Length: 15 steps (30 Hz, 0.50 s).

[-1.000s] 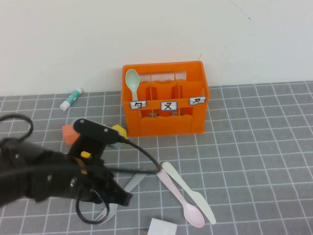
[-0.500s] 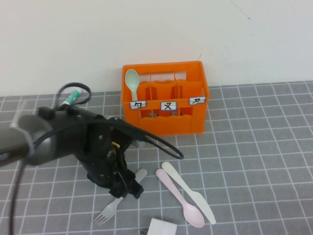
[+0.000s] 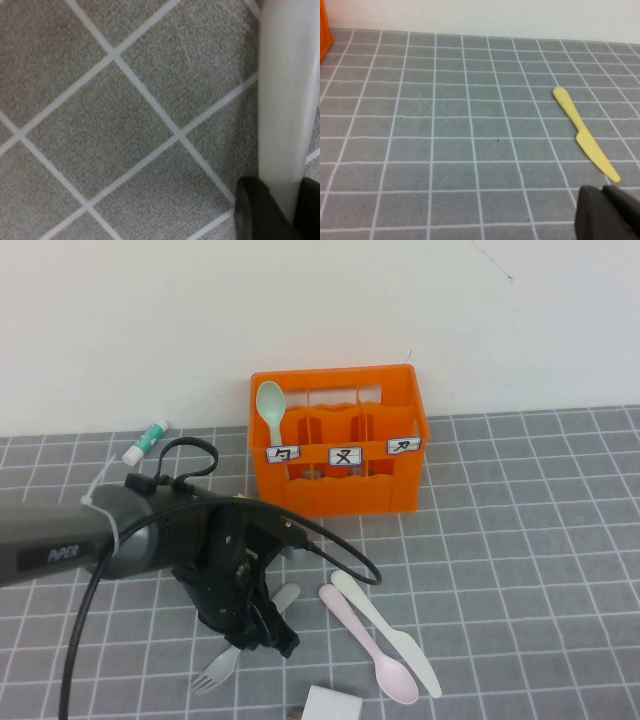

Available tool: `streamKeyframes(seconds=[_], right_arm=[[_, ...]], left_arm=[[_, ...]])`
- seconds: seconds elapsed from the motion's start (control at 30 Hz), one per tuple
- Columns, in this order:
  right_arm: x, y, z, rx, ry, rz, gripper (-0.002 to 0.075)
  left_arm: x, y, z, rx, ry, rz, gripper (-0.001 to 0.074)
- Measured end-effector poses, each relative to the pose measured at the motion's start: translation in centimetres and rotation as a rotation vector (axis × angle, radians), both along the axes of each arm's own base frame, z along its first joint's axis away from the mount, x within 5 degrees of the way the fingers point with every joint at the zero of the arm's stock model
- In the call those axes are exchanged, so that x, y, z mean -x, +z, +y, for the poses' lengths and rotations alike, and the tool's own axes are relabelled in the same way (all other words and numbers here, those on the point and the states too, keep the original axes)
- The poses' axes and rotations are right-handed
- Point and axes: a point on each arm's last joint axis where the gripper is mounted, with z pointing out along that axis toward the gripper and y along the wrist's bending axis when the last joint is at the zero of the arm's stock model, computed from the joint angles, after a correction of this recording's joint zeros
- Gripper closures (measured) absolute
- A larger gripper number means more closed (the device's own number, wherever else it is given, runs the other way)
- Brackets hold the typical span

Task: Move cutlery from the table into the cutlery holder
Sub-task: Pick up the fork, then place the fork on the box

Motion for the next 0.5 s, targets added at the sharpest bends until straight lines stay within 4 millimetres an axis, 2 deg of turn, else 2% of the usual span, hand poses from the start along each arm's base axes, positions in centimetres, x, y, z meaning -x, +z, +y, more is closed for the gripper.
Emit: streamKeyframes(seconds=[0.03, 0.2, 0.37, 0.5], right_arm=[[0.0, 0.0, 0.0, 0.0, 0.0, 0.0, 0.0729], [0.0, 0.0, 0.0, 0.0, 0.0, 0.0, 0.0729], [0.0, 0.0, 0.0, 0.0, 0.0, 0.0, 0.0729], [0.0, 0.0, 0.0, 0.0, 0.0, 0.0, 0.0729]], left_arm=[[0.0, 0.0, 0.0, 0.002, -0.001, -0.001, 0.0629], [0.1, 0.8, -0.1, 0.017, -0.014, -0.019, 0.0629], [0.5, 4.1, -0.2, 0.063, -0.023, -0.101, 0.0629], [1.6, 7.9, -0.1, 0.143, -0.035, -0.248, 0.0629]])
